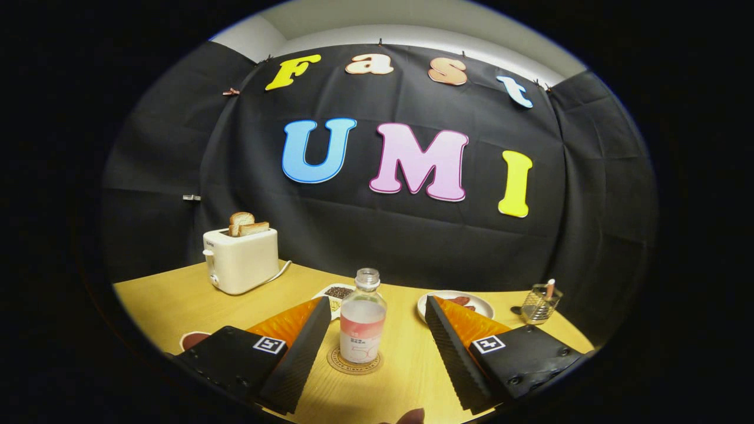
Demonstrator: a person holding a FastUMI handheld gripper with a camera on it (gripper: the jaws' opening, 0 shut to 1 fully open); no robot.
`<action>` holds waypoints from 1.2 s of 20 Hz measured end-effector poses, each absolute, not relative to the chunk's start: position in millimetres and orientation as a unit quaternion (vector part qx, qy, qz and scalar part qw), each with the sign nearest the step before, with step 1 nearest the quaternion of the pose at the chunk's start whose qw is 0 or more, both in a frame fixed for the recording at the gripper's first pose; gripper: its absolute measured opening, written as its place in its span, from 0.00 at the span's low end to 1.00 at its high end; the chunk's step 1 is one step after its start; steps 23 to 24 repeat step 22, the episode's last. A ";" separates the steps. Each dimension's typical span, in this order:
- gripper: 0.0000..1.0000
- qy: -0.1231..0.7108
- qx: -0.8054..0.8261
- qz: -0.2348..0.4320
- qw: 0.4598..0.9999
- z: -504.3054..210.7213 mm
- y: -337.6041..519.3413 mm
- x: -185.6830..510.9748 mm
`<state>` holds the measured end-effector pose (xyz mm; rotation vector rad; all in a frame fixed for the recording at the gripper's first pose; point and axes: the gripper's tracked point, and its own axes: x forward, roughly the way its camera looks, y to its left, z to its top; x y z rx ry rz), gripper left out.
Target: Take the bottle from table, then pour the juice into the cup, finally place the bottle on the coaster
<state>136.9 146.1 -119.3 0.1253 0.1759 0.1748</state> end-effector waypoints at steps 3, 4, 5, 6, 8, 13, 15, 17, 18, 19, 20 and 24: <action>0.98 0.089 0.057 0.078 0.991 -87.2 126.1 128.3; 0.97 0.085 0.054 0.070 0.992 -74.7 116.5 126.6; 0.97 0.079 0.051 0.062 0.994 -61.3 108.4 125.3; 0.97 0.075 0.047 0.057 0.994 -50.4 101.1 122.6; 0.97 0.074 0.026 0.043 0.996 -33.2 85.4 116.7; 0.97 0.056 0.009 0.031 0.998 4.7 61.5 99.3; 0.97 0.055 0.007 0.021 0.998 11.6 48.9 89.3; 0.97 0.048 0.007 0.010 0.999 21.3 39.3 79.4; 0.97 0.045 0.005 0.009 0.999 24.3 37.0 73.6; 0.97 0.042 0.002 0.005 0.999 27.9 34.3 68.8; 0.97 0.040 0.002 0.003 0.999 31.0 31.2 65.9; 0.97 0.035 0.004 -0.002 0.999 37.4 27.2 60.3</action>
